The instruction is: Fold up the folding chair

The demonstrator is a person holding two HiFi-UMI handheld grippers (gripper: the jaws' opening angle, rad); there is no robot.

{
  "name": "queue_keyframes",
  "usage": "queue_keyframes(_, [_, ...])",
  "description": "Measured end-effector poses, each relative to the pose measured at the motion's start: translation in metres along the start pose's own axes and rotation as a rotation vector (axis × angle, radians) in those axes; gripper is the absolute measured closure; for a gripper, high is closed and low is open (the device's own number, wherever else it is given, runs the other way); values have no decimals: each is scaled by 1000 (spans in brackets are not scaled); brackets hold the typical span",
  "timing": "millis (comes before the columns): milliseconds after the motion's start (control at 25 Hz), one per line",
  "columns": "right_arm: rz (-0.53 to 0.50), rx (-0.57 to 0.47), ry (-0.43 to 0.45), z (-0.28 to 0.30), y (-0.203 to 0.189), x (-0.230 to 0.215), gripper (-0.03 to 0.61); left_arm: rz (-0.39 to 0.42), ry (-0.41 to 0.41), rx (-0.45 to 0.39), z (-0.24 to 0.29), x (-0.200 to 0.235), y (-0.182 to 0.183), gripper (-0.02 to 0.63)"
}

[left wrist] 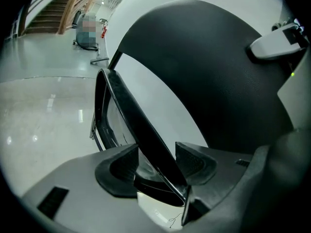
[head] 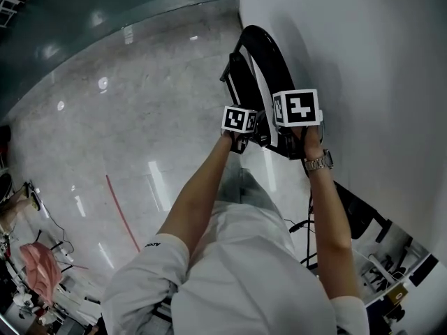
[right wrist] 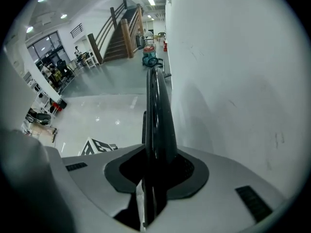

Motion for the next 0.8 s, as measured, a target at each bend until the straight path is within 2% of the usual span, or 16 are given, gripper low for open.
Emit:
queue_keyframes(160, [12,-28,-62,-1,-4,-12,485,14,-21,15,6,-4,1,365])
queue_keyframes(400, [16,-102,-182,-8,-4,-23,423,50,-48,37,9,-10,3,365])
queue_keyframes(640, [59,-149,-227,-12,-4,-25,393,60,-62,41,10,-8,3,365])
queue_keyframes(800, [9,-214,-308,-15,-6,-31,380,78,-81,52,13,-15,1,365])
Point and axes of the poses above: the fingertips, and each gripper's own axes: z forward along the fingers, x to its left, y out of its top, the point moved 5 cm from there along -z, backward along the fingers, and after that the axes turned 2 degrees about -x, right-handed, at the moved point
